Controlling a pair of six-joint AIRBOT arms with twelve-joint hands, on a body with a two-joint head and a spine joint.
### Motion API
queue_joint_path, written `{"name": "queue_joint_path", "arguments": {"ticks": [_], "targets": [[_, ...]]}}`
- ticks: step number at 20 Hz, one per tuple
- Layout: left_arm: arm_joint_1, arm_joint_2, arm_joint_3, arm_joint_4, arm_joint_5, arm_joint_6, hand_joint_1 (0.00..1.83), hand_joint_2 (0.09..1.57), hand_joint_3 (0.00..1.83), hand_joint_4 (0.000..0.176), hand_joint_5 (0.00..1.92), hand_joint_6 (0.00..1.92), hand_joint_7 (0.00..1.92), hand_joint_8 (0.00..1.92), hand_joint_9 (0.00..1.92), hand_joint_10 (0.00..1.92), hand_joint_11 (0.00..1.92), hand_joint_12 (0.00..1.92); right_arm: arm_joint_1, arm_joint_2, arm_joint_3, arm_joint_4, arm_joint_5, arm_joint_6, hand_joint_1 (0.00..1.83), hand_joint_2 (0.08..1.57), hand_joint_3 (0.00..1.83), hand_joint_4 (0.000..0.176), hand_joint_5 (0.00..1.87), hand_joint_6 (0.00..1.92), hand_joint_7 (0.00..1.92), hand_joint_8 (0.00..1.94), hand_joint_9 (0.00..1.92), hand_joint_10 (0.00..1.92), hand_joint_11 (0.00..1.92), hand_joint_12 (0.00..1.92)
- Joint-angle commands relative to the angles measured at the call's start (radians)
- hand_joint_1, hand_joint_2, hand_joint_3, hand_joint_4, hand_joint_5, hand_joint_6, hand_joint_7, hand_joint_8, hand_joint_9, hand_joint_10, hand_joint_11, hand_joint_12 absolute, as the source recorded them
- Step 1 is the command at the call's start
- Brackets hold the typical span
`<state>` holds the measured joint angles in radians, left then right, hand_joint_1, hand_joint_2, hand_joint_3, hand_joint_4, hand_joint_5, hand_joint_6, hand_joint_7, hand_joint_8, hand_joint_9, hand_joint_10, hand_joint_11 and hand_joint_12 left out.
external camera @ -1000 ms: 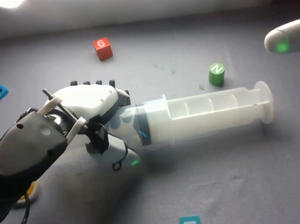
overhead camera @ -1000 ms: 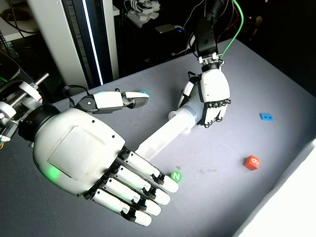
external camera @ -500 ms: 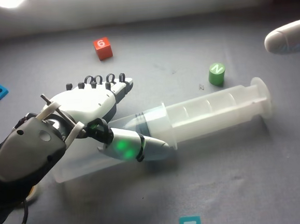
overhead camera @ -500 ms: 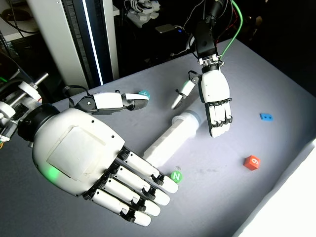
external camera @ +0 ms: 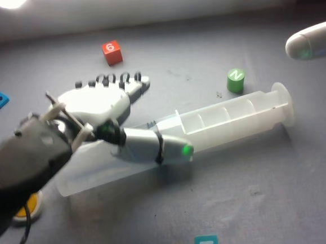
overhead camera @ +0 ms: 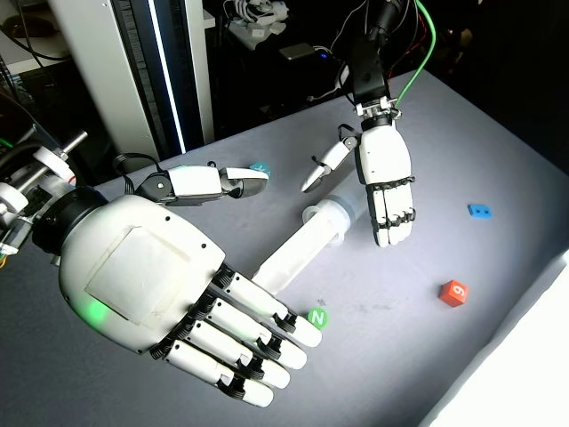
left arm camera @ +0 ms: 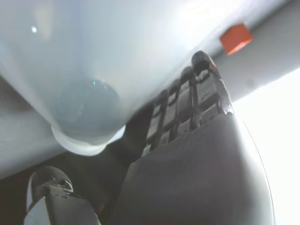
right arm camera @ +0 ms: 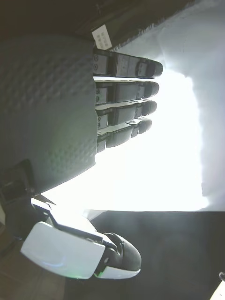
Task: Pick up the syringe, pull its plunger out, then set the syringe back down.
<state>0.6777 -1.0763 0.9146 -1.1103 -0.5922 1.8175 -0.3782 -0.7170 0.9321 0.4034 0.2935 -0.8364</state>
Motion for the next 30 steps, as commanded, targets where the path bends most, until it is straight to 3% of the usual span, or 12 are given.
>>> {"name": "queue_joint_path", "arguments": {"ticks": [1, 2, 3, 4, 5, 7, 9, 10, 11, 13, 17, 30], "targets": [[-0.026, 0.016, -0.008, 0.031, -0.041, 0.021, 0.22, 0.82, 0.00, 0.000, 0.33, 0.02, 0.43, 0.03, 0.41, 0.04, 0.25, 0.29, 0.016, 0.008, -0.005, -0.002, 0.112, 0.002, 0.25, 0.75, 0.00, 0.000, 0.07, 0.03, 0.12, 0.04, 0.16, 0.01, 0.01, 0.43], [-0.046, 0.029, -0.015, 0.023, -0.030, 0.042, 0.24, 0.89, 0.00, 0.000, 0.55, 0.12, 0.66, 0.17, 0.63, 0.18, 0.36, 0.66, 0.016, 0.009, -0.008, -0.002, 0.112, -0.004, 0.26, 0.79, 0.00, 0.000, 0.27, 0.07, 0.39, 0.12, 0.40, 0.14, 0.00, 1.08], [-0.076, 0.048, -0.027, 0.009, -0.011, 0.071, 0.27, 0.89, 0.00, 0.000, 0.35, 1.28, 0.33, 1.42, 0.32, 1.57, 0.26, 1.66, 0.013, 0.011, -0.010, -0.002, 0.104, -0.008, 0.25, 0.86, 0.00, 0.000, 0.16, 0.99, 0.24, 1.20, 0.19, 1.40, 0.02, 1.72], [-0.094, 0.060, -0.033, -0.001, 0.001, 0.090, 0.19, 0.92, 0.00, 0.000, 0.24, 1.62, 0.29, 1.82, 0.36, 1.85, 0.35, 1.87, 0.011, 0.012, -0.012, -0.002, 0.101, -0.016, 0.33, 0.87, 0.00, 0.000, 0.12, 1.74, 0.13, 1.79, 0.20, 1.82, 0.20, 1.88], [-0.115, 0.075, -0.041, -0.006, 0.017, 0.107, 0.12, 0.95, 0.01, 0.000, 0.35, 1.82, 0.49, 1.90, 0.51, 1.91, 0.47, 1.91, 0.008, 0.013, -0.014, -0.002, 0.101, -0.024, 0.33, 0.88, 0.00, 0.000, 0.13, 1.88, 0.20, 1.91, 0.25, 1.90, 0.27, 1.91], [-0.164, 0.112, -0.061, -0.014, 0.057, 0.130, 0.04, 1.05, 0.02, 0.000, 1.37, 1.92, 1.45, 1.92, 1.44, 1.92, 1.38, 1.92, 0.006, 0.017, -0.015, -0.002, 0.101, -0.027, 0.31, 0.89, 0.00, 0.000, 0.61, 1.92, 0.80, 1.94, 0.82, 1.92, 0.84, 1.92], [-0.217, 0.142, -0.075, -0.019, 0.109, 0.151, 0.11, 1.13, 0.00, 0.000, 1.53, 1.92, 1.62, 1.92, 1.65, 1.92, 1.59, 1.92, 0.004, 0.019, -0.018, -0.002, 0.101, -0.027, 0.22, 1.02, 0.01, 0.000, 1.16, 1.92, 1.31, 1.94, 1.36, 1.92, 1.43, 1.92], [-0.247, 0.154, -0.078, -0.019, 0.151, 0.166, 0.31, 1.16, 0.00, 0.061, 1.52, 1.92, 1.61, 1.92, 1.64, 1.92, 1.58, 1.92, 0.003, 0.020, -0.020, -0.002, 0.100, -0.027, 0.30, 1.19, 0.01, 0.000, 1.36, 1.92, 1.50, 1.94, 1.56, 1.92, 1.68, 1.92], [-0.267, 0.160, -0.079, -0.019, 0.180, 0.177, 0.84, 1.18, 0.00, 0.078, 1.46, 1.92, 1.57, 1.92, 1.60, 1.92, 1.59, 1.92, 0.002, 0.021, -0.022, -0.002, 0.100, -0.027, 0.44, 1.30, 0.01, 0.127, 1.39, 1.92, 1.60, 1.94, 1.67, 1.92, 1.81, 1.92], [-0.326, 0.176, -0.079, -0.019, 0.278, 0.207, 1.15, 1.22, 0.01, 0.079, 1.44, 1.92, 1.53, 1.92, 1.56, 1.92, 1.60, 1.92, -0.001, 0.022, -0.023, -0.002, 0.096, -0.028, 0.72, 1.48, 0.03, 0.174, 1.45, 1.92, 1.66, 1.94, 1.73, 1.92, 1.88, 1.92], [-0.402, 0.194, -0.078, 0.000, 0.353, 0.210, 1.21, 1.20, 0.00, 0.000, 1.48, 1.92, 1.52, 1.92, 1.55, 1.92, 1.59, 1.92, 0.000, 0.022, -0.025, -0.002, 0.096, -0.032, 0.78, 1.54, 0.02, 0.176, 1.52, 1.92, 1.67, 1.94, 1.77, 1.92, 1.92, 1.92], [-0.492, 0.216, -0.116, -0.001, 0.392, 0.220, 1.23, 1.22, 0.01, 0.000, 1.51, 1.92, 1.52, 1.92, 1.57, 1.92, 1.59, 1.92, -0.001, 0.021, -0.026, -0.009, 0.098, -0.040, 0.75, 1.51, 0.00, 0.176, 1.42, 1.92, 1.58, 1.94, 1.66, 1.92, 1.82, 1.92]]}}
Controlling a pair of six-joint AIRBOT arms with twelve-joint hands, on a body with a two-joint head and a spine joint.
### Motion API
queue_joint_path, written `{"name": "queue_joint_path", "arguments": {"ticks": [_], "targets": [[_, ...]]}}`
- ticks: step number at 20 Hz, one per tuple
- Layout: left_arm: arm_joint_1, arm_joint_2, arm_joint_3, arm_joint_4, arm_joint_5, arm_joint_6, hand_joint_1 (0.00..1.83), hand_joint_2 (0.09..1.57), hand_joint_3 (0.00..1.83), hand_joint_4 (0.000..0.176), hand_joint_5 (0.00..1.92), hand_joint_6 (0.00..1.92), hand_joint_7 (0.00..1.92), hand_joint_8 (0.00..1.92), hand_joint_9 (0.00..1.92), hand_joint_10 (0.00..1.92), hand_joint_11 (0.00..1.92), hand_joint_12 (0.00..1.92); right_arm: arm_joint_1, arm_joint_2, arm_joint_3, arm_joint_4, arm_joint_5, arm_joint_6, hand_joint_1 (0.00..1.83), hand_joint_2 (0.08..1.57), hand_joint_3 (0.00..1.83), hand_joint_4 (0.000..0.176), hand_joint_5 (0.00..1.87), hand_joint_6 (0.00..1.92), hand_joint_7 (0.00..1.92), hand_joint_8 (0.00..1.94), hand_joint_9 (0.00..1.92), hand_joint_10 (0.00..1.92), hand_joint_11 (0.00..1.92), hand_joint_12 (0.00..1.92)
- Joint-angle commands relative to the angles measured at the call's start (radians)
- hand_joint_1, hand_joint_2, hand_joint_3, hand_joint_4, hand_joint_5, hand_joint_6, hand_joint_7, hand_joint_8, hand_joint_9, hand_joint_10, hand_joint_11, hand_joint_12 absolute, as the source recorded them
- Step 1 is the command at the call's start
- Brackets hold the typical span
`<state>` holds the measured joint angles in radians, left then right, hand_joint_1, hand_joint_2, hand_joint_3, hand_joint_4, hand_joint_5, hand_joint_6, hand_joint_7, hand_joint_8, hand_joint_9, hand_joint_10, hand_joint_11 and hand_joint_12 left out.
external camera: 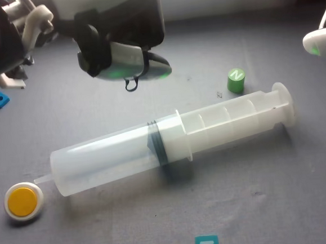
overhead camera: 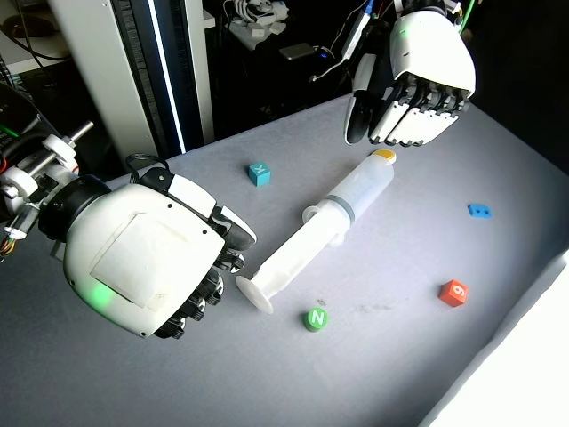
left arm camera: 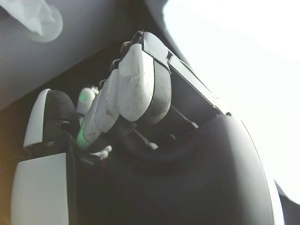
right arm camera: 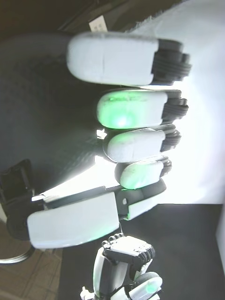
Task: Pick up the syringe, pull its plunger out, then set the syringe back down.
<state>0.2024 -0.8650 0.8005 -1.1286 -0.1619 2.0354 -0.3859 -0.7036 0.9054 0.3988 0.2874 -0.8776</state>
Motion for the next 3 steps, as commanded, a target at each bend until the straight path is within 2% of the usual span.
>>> {"name": "queue_joint_path", "arguments": {"ticks": [1, 3], "targets": [[-0.018, 0.006, -0.002, 0.018, -0.037, 0.002, 1.23, 1.22, 0.01, 0.000, 1.51, 1.92, 1.52, 1.92, 1.57, 1.92, 1.59, 1.92, 0.006, 0.008, 0.001, -0.004, 0.105, 0.001, 0.75, 1.51, 0.00, 0.176, 1.42, 1.92, 1.58, 1.94, 1.66, 1.92, 1.82, 1.92], [-0.021, 0.009, -0.003, 0.021, -0.037, 0.002, 1.21, 1.22, 0.00, 0.000, 1.50, 1.92, 1.50, 1.92, 1.55, 1.92, 1.58, 1.92, 0.006, 0.008, 0.001, -0.004, 0.107, 0.001, 0.80, 1.49, 0.00, 0.176, 1.42, 1.92, 1.56, 1.94, 1.65, 1.92, 1.81, 1.92]]}}
